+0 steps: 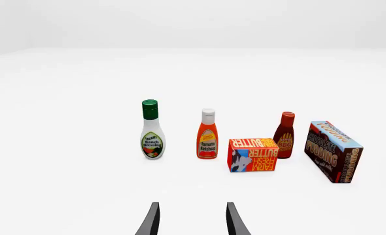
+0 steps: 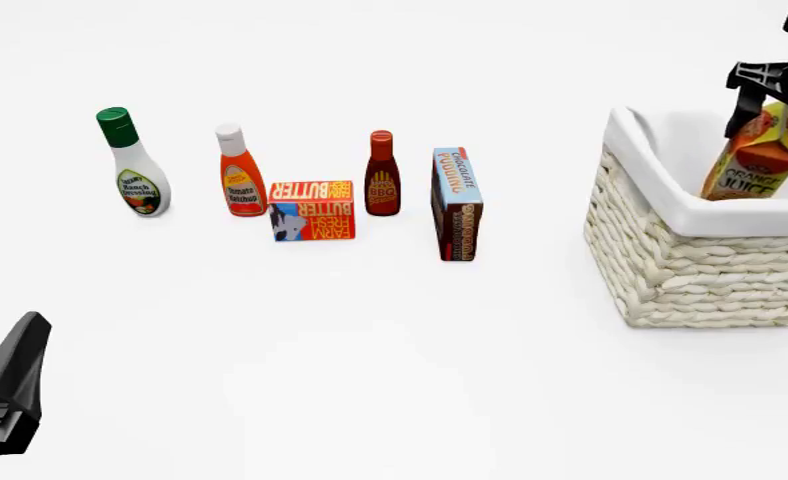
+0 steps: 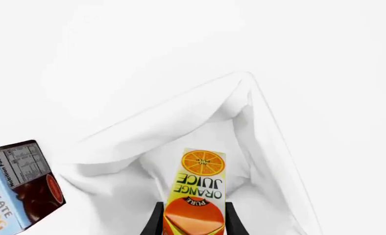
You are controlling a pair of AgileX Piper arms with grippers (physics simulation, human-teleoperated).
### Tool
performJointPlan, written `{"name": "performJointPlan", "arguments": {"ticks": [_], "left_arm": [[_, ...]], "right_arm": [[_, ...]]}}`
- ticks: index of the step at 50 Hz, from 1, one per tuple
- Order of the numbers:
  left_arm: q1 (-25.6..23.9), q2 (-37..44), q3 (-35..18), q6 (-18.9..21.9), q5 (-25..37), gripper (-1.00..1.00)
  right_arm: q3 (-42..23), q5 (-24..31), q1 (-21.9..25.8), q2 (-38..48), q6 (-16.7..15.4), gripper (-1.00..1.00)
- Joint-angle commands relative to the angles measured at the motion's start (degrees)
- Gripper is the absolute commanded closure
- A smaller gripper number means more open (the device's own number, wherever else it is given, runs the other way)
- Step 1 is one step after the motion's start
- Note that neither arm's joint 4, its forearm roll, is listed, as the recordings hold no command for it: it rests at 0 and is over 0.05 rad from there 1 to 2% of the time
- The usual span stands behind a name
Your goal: Pick the orange juice and place it in the basket.
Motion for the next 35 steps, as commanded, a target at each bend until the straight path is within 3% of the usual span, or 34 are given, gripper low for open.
{"name": "performJointPlan", "arguments": {"ticks": [1,23,35], "left_arm": [[0.12,-0.29,0.08,0.06,0.10,-1.00],[0.12,-0.29,0.09,0.04,0.10,-1.00],[0.12,-0.29,0.09,0.05,0.10,-1.00]], "right_arm": [[-0.81,0.57,0.01,0.28,1.00,1.00],[-1.49,0.57,0.71,2.51,1.42,1.00],[-0.46,0.57,-0.61,2.83,-0.47,1.00]]}}
